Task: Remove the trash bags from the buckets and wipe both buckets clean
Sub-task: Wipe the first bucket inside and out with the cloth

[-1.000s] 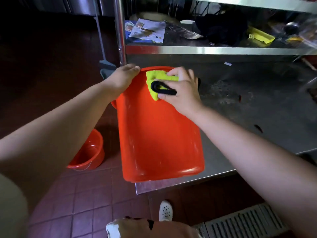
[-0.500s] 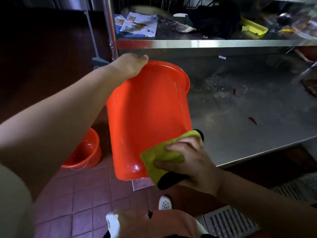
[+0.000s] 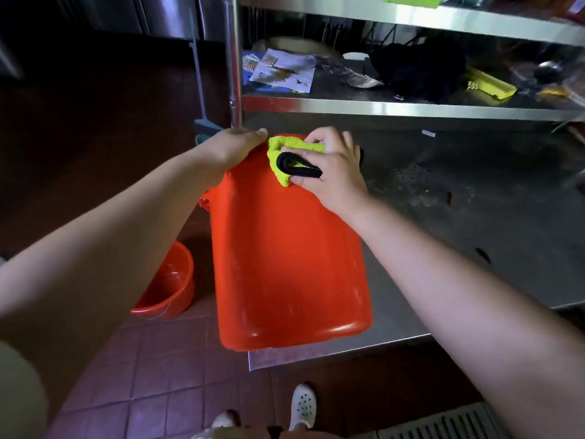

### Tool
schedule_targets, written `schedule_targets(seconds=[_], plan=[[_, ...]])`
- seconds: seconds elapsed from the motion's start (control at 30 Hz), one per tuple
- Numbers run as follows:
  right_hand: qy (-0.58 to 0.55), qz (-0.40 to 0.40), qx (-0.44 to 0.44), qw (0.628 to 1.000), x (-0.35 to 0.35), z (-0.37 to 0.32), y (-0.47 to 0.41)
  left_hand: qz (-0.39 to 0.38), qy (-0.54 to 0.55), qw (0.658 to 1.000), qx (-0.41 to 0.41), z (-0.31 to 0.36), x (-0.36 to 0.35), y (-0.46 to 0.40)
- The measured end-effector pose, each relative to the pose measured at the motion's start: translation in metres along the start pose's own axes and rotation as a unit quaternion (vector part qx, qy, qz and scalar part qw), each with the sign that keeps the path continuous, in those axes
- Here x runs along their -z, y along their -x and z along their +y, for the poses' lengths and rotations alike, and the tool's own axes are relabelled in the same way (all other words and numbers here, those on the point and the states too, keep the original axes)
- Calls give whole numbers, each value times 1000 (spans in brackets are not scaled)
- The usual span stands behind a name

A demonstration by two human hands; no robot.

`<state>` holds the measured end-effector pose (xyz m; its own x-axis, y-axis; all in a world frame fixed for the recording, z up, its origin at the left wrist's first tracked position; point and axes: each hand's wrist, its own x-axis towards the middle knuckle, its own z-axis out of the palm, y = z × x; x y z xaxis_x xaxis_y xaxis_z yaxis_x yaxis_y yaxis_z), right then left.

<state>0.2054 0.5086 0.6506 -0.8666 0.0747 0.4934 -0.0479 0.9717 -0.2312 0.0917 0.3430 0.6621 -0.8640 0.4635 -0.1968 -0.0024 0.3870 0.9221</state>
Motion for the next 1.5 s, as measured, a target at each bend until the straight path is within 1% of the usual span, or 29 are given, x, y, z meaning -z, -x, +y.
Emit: schedule_targets(seconds=[0.13, 0.23, 0.37, 0.43, 0.47, 0.53, 0.6, 0.63, 0.73, 0.8, 0.87, 0.93, 1.03, 1.17, 1.23, 1.4, 1.47, 1.5], plan=[[3, -6, -3, 1000, 0, -11, 14, -13, 38, 999, 11, -6, 4, 5], [-5, -15, 22, 1000, 10, -20, 52, -2, 45, 999, -11, -4, 2, 9], [-32, -20, 71, 997, 20, -34, 121, -38, -16, 996, -85, 0, 0, 8], [-46, -34, 82, 995, 24, -39, 154, -35, -61, 992, -107, 6, -4, 8], [-49, -47, 86, 994, 27, -40, 167, -35, -74, 990, -112, 9, -6, 7], [-55, -75, 96, 991, 32, -38, 188, -48, -71, 992, -95, 9, -9, 4], [-56, -86, 114, 988, 35, -35, 194, -67, -71, 992, -78, 9, -10, 2], [-59, -84, 124, 987, 34, -34, 192, -73, -81, 991, -75, 8, -10, 0], [-60, -50, 144, 987, 26, -34, 172, -54, -79, 992, -77, 3, -7, -4], [-56, -10, 129, 990, 17, -33, 150, -40, -60, 995, -72, -3, 0, -6], [-60, 16, 89, 994, 9, -28, 123, -36, -43, 996, -66, -9, 7, -5], [-65, 24, 33, 997, 3, -23, 92, -31, -17, 998, -60, -14, 13, -2], [-63, 26, -28, 997, -7, -16, 46, -23, 32, 998, -58, -21, 19, 3], [-45, 17, -83, 995, -12, -2, 1, -16, 61, 996, -61, -30, 21, 4], [-35, 8, -70, 997, -10, 1, -5, -6, 68, 996, -59, -34, 21, 5], [15, -1, -29, 999, 3, -11, 15, -51, 94, 993, -45, -35, 20, 8], [39, -30, 7, 999, 11, -18, 33, -34, 102, 993, -59, -27, 15, 7], [48, -43, 26, 998, 16, -22, 44, -20, 88, 993, -78, -21, 12, 6]])
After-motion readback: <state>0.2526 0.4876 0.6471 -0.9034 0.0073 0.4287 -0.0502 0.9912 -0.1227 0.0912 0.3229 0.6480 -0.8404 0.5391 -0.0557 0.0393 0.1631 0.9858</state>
